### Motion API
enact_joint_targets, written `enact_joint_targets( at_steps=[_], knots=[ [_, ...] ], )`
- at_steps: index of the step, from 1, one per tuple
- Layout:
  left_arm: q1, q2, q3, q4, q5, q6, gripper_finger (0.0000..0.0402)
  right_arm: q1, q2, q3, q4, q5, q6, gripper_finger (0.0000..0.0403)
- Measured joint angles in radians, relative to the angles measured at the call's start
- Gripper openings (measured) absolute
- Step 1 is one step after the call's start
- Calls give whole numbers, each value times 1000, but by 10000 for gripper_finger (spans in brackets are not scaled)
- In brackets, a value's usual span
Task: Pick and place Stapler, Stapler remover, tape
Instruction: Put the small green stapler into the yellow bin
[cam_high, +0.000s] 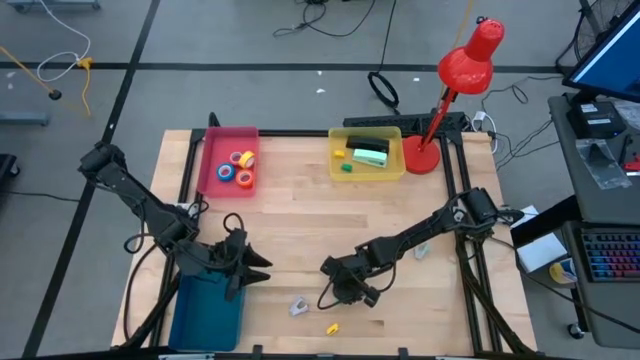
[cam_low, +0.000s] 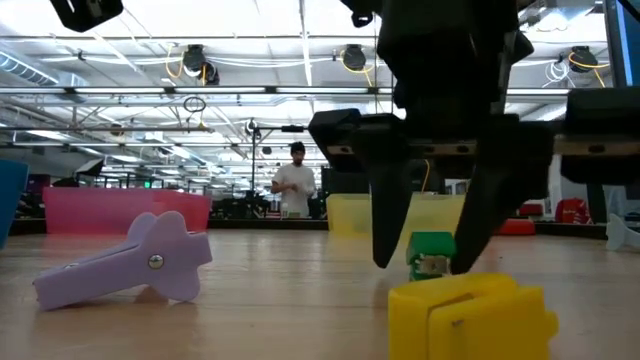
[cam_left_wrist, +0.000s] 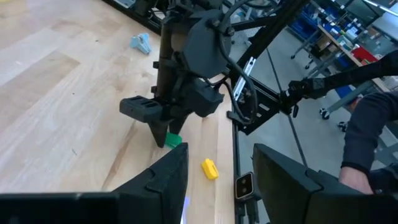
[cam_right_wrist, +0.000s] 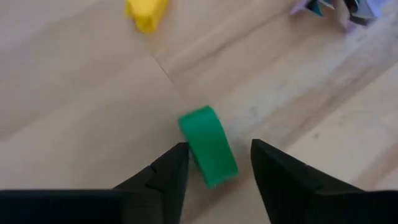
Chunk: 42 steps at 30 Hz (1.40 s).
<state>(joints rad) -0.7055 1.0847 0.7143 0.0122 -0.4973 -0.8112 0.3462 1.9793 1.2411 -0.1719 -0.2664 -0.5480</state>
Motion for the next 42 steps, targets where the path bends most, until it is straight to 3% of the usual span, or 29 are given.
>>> enact_joint_targets(
  at_steps=[11,21,30,37,42],
  knots=[
    [0,0,0,-2,0,14,177,-24,0,0,-5,5,-15,58],
    [0,0,0,-2,0,21,177,-51,-4,0,-7,9,34,72],
    [0,0,1,-12,0,24,177,-95,-104,0,-64,63,38,66],
    [0,1,1,-17,-7,40,177,-191,-268,0,-191,261,2,62],
    [0,1,1,-16,-28,63,177,-342,-379,0,-239,424,-14,64]
  ],
)
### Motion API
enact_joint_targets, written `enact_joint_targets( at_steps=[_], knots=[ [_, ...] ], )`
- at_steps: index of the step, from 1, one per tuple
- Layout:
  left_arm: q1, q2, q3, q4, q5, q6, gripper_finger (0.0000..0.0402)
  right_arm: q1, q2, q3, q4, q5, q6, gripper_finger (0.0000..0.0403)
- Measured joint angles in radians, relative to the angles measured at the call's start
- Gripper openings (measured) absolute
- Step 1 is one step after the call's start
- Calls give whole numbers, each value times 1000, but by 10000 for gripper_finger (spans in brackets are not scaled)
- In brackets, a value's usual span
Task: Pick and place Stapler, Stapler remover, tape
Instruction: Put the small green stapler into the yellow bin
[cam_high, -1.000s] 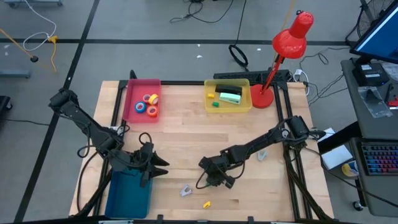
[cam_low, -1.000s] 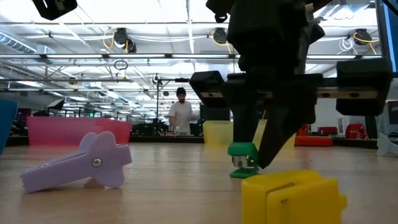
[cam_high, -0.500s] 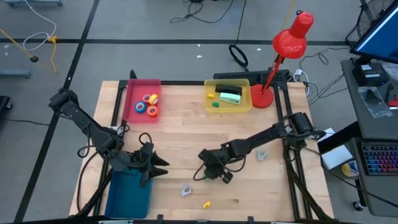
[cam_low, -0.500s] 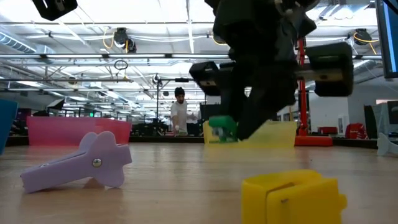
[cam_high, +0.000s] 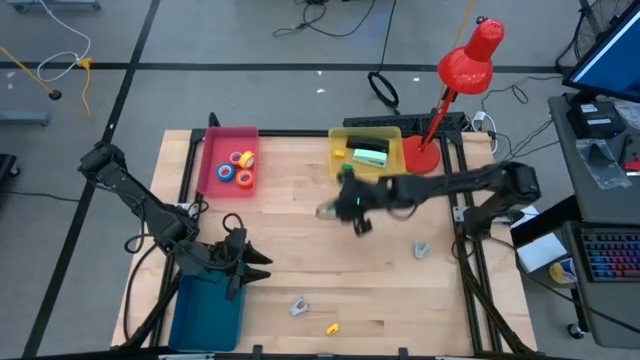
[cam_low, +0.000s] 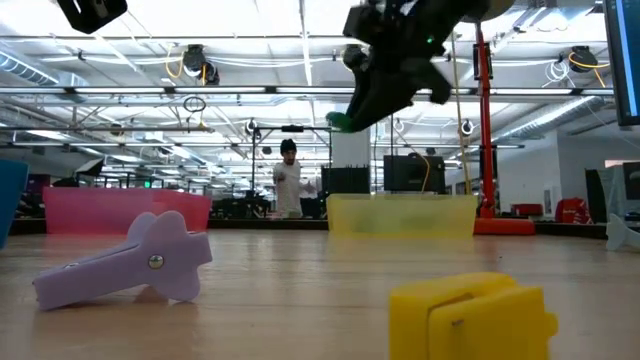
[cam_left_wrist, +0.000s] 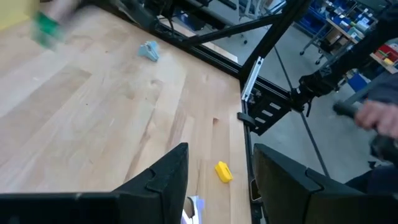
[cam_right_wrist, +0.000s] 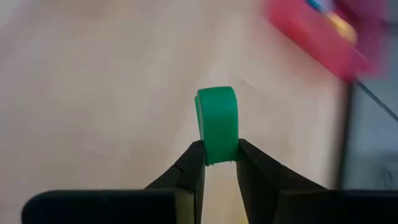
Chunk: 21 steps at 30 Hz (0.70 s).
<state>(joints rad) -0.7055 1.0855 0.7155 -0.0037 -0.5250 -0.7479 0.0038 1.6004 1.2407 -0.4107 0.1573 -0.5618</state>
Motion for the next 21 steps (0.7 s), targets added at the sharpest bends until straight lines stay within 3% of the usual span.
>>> enact_joint_targets(
  at_steps=[11,15,21],
  knots=[
    [0,0,0,7,-3,18,177,-410,-22,1,-54,30,79,65],
    [15,0,0,7,-19,23,177,-476,-8,-2,-53,15,79,64],
    [75,0,0,7,0,34,177,-485,45,-2,-8,-55,76,66]
  ],
)
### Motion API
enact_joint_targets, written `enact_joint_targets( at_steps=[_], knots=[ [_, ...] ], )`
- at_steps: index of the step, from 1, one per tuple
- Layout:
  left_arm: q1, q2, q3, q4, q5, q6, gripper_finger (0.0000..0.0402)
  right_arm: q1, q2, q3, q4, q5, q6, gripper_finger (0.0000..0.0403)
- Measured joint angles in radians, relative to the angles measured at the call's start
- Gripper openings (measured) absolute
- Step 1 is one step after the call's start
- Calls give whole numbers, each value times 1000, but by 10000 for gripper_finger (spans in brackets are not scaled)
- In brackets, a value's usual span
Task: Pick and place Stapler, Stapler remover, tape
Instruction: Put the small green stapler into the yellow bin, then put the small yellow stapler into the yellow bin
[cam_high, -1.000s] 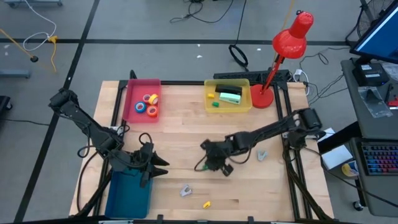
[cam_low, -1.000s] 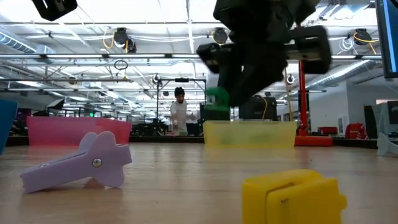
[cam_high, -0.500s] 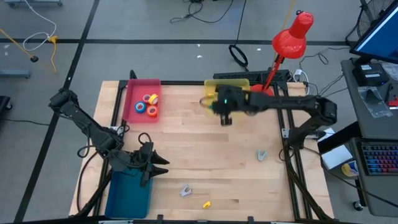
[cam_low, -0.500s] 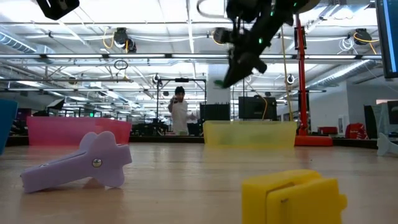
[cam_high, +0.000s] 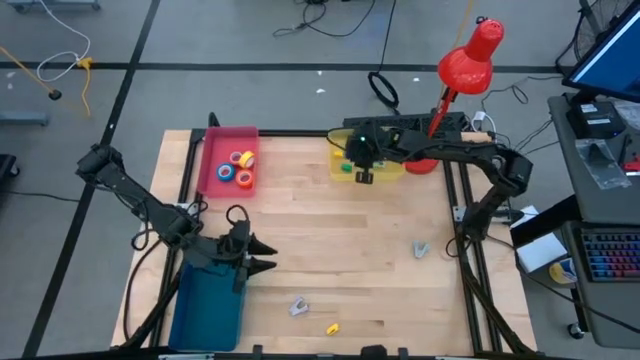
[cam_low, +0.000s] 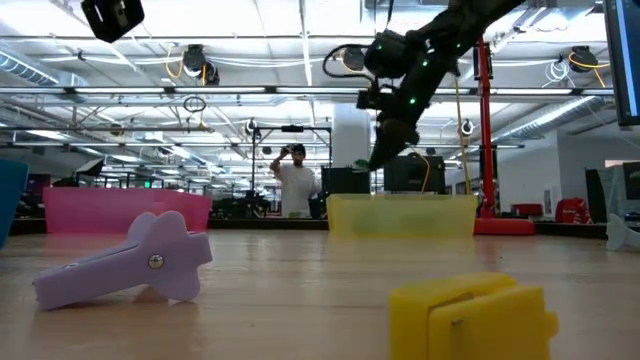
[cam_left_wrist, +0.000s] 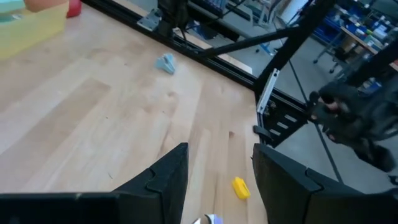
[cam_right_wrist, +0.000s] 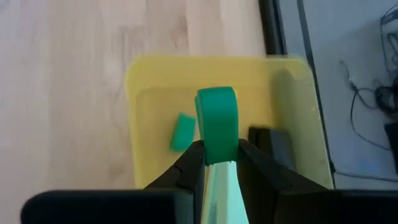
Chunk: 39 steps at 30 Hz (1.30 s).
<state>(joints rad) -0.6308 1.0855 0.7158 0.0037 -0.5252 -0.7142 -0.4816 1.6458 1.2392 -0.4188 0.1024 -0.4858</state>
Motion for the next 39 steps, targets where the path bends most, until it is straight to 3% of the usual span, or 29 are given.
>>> enact_joint_targets(
  at_steps=[7,21,29,39],
  knots=[
    [64,0,0,2,114,25,177,-21,103,3,-11,16,-20,68],
    [141,0,0,2,208,66,177,-55,122,2,-99,52,-61,77],
    [178,0,0,8,272,91,177,-55,122,2,-109,56,-84,128],
    [213,-9,-1,8,342,171,177,9,-17,2,-123,49,-94,161]
  ],
)
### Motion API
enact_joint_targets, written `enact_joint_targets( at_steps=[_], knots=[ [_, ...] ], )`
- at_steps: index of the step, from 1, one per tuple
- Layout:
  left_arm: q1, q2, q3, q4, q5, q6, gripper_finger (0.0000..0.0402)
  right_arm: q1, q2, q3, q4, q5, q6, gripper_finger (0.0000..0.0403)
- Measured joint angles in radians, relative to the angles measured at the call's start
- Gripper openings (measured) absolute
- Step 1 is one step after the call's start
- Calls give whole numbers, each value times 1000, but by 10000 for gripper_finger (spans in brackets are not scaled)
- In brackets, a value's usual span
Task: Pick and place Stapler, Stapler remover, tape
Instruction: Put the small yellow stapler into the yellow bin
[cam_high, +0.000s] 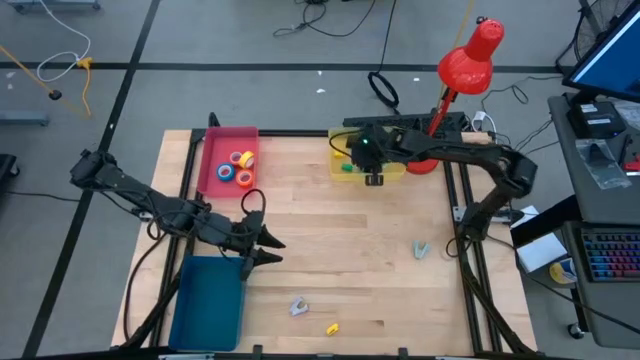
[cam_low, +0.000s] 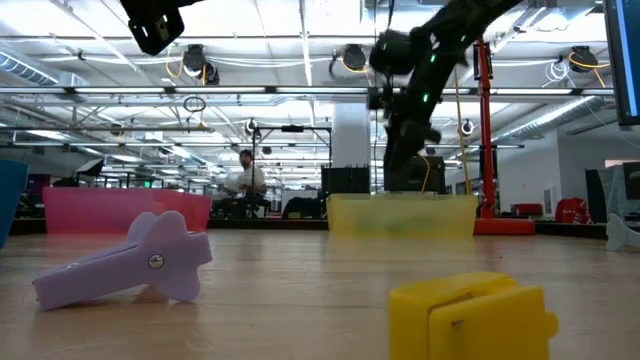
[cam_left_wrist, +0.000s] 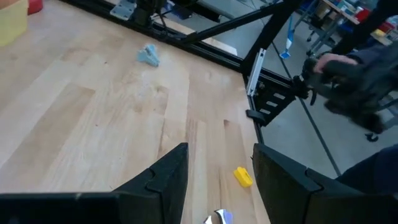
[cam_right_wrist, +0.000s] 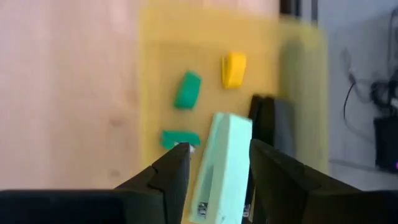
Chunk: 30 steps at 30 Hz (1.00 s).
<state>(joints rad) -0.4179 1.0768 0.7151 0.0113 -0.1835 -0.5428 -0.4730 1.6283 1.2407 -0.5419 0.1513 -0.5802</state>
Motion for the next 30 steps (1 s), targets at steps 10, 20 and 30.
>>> enact_joint_targets(
  at_steps=[10,20,30],
  knots=[
    [-45,-201,-320,341,10,23,177,317,-230,1,-81,-340,212,152],
    [-66,-409,-555,422,36,-8,177,709,-173,0,7,-337,407,151],
    [-65,-589,-559,203,115,20,177,843,33,32,108,-339,553,153]
  ],
)
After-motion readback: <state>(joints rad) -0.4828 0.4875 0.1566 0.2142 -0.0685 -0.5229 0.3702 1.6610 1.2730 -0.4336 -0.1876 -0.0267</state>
